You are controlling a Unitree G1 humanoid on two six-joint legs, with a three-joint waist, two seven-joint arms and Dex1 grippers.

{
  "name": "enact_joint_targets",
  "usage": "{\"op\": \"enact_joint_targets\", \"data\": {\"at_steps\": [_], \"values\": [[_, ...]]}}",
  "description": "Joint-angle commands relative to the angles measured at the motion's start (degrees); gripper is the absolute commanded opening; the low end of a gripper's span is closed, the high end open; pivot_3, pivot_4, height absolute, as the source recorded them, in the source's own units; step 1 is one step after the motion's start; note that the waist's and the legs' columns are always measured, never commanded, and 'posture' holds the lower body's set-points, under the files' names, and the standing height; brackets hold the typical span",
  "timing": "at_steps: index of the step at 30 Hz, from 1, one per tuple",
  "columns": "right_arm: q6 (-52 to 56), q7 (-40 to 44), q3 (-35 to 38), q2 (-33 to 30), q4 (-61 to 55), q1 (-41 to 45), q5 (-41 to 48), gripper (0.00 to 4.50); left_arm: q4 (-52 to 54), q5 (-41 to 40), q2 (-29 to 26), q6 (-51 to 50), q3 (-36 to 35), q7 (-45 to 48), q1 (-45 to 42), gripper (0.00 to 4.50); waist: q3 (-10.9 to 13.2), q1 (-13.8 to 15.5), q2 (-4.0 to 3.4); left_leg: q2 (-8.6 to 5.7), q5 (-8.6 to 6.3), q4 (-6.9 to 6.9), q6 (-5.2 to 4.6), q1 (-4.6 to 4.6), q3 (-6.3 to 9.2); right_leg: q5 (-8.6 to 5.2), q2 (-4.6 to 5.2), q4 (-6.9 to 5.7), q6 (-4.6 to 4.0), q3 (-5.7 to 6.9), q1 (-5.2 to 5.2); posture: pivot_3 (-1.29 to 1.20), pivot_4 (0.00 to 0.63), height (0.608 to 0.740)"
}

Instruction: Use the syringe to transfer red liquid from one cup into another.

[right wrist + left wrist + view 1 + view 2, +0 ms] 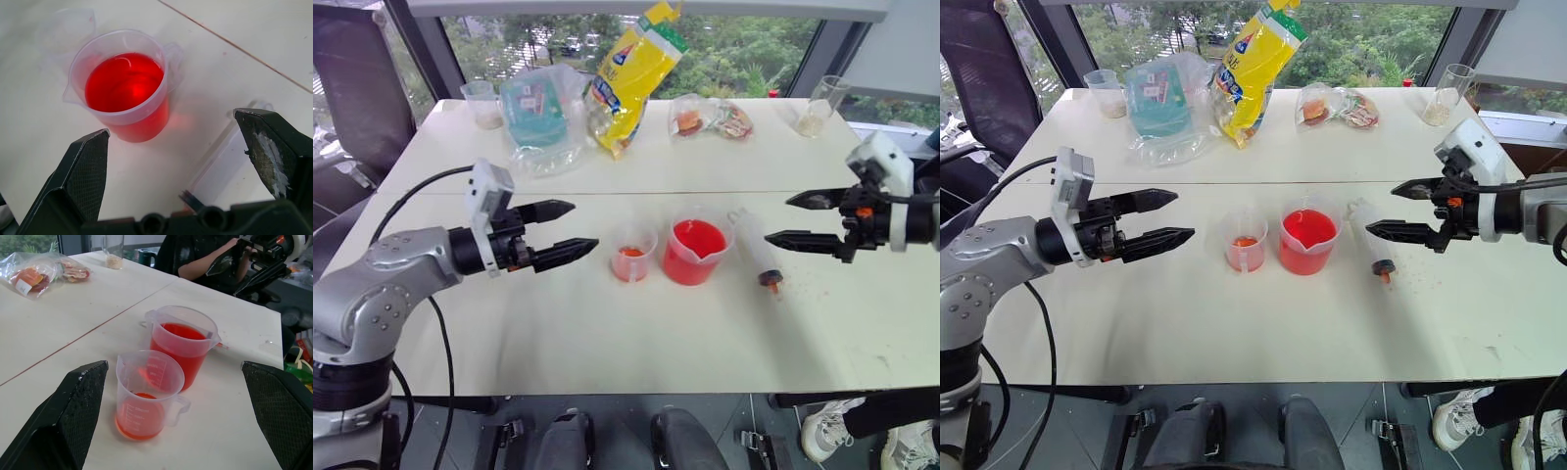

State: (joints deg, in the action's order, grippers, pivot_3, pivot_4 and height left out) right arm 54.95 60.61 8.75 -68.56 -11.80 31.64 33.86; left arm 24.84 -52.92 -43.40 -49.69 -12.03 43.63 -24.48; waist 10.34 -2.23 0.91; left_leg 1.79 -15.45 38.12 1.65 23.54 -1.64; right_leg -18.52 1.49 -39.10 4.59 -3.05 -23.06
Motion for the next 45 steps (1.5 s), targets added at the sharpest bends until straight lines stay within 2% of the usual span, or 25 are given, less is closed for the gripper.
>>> {"op": "enact_joint_targets", "data": {"at_steps": [1, 8, 15, 24, 35, 38, 42, 43, 45], "values": [[-1.0, -0.3, -0.2, 0.0, 0.1, 1.8, -0.6, 4.45, 1.6, -0.8, -0.3, 0.3, -0.6, -0.3, -0.6, 4.50, 0.0, 0.0, 0.00, 0.00, 0.00, 0.00, 0.00, 0.00, 0.00, 0.00, 0.00, 0.00, 0.00, 0.00, 0.00, 0.00, 0.150, 0.740], [0.8, -3.3, -8.5, 2.1, 4.9, 7.1, -6.0, 4.45, 1.7, -0.7, 0.0, 0.4, -0.2, -1.0, -1.0, 4.50, 0.0, -0.1, 0.00, 0.00, 0.00, 0.01, 0.00, 0.00, 0.00, 0.00, 0.00, -0.01, 0.00, 0.00, 0.00, 0.00, 0.150, 0.740], [8.4, -9.4, -18.5, 9.7, 18.2, 17.3, -14.0, 4.45, 2.1, 0.0, 0.7, 1.0, 0.4, -1.9, -0.8, 4.50, 0.0, -0.1, 0.00, 0.00, 0.00, 0.04, 0.00, -0.01, -0.02, 0.00, 0.01, -0.04, 0.00, -0.02, -0.01, 0.00, 0.150, 0.740], [6.9, -13.4, -22.3, 17.9, 30.7, 19.7, -20.6, 4.45, 4.1, -0.7, 1.2, 1.0, -0.3, -4.0, 0.6, 4.50, 0.0, 0.0, 0.00, -0.01, 0.00, 0.04, 0.00, 0.03, -0.02, 0.00, 0.02, -0.05, 0.00, -0.02, -0.04, 0.00, 0.150, 0.740], [1.3, -14.1, -23.6, 25.6, 44.6, 24.0, -26.4, 4.45, 4.9, -0.6, 1.1, 1.2, -0.5, -5.3, 1.4, 4.50, 0.0, -0.3, 0.00, -0.01, 0.01, 0.05, 0.01, 0.01, -0.03, 0.00, 0.00, -0.12, 0.00, -0.01, -0.06, 0.00, 0.150, 0.740], [0.1, -13.7, -23.6, 26.6, 47.1, 24.7, -27.7, 3.63, 4.9, -0.3, 1.0, 1.3, -0.4, -5.4, 1.4, 4.50, 0.0, -0.2, 0.00, -0.01, 0.01, 0.06, 0.01, 0.01, -0.03, 0.00, 0.00, -0.12, 0.00, -0.01, -0.05, 0.00, 0.150, 0.740], [0.2, -13.2, -23.2, 26.9, 47.6, 25.0, -28.5, 1.70, 4.6, 0.0, 0.7, 1.5, -0.4, -5.1, 1.2, 4.50, 0.0, -0.3, 0.00, 0.00, 0.01, 0.06, 0.01, 0.00, -0.03, 0.00, 0.00, -0.12, 0.00, -0.01, -0.05, 0.00, 0.150, 0.740], [0.6, -13.1, -22.9, 26.9, 47.3, 25.1, -28.6, 1.43, 4.3, 0.2, 0.6, 1.6, -0.4, -4.9, 1.1, 4.50, 0.0, -0.3, 0.00, 0.00, 0.00, 0.06, 0.01, 0.00, -0.03, 0.00, 0.00, -0.12, 0.00, -0.01, -0.05, 0.00, 0.150, 0.740], [1.8, -13.7, -21.7, 26.5, 46.2, 25.2, -28.4, 1.41, 3.5, 0.6, 0.2, 1.9, -0.3, -4.4, 0.4, 4.50, 0.0, -0.3, 0.00, 0.00, 0.01, 0.06, 0.01, 0.00, -0.03, 0.01, 0.00, -0.14, -0.01, -0.01, -0.05, 0.00, 0.150, 0.740]]}}
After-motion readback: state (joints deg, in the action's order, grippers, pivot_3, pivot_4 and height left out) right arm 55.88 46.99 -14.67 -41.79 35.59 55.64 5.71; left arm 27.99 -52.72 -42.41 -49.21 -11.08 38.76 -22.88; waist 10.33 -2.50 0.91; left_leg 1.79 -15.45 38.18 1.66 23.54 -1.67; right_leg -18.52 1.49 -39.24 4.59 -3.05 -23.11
